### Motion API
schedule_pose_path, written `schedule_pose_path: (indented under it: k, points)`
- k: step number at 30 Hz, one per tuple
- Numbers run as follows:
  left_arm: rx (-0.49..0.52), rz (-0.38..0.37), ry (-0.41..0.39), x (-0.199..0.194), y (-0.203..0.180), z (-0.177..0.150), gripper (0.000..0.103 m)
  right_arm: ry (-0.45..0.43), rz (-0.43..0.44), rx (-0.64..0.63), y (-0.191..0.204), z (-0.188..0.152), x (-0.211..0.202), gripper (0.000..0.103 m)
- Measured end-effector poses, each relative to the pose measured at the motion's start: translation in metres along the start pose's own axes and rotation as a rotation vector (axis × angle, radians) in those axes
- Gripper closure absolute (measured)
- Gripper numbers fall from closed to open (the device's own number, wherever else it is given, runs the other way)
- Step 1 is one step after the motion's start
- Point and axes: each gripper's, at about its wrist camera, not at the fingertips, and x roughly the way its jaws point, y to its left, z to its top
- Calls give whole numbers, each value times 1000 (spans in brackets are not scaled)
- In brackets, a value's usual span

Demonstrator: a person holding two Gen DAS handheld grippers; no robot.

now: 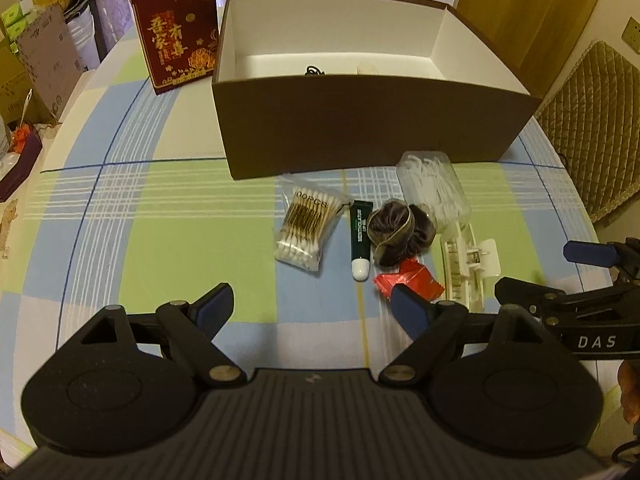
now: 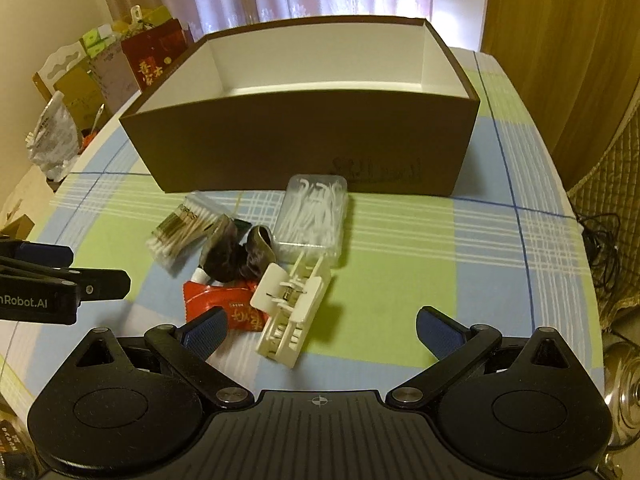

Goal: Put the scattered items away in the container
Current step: 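Grasp the white plastic rack with the right tool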

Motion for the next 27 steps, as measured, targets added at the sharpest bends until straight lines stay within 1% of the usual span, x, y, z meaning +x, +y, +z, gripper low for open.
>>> schedule_pose_path:
  k: [12, 21, 27]
  points:
    - [-1, 11, 31, 14, 5, 1, 20, 25, 2, 26, 2, 1, 17, 0]
    - [4, 19, 44, 26, 8, 6, 20, 34, -18, 45, 0, 6, 32, 0]
    - [5, 18, 58, 34, 8, 10, 20, 33, -18, 28, 2, 9, 41, 0]
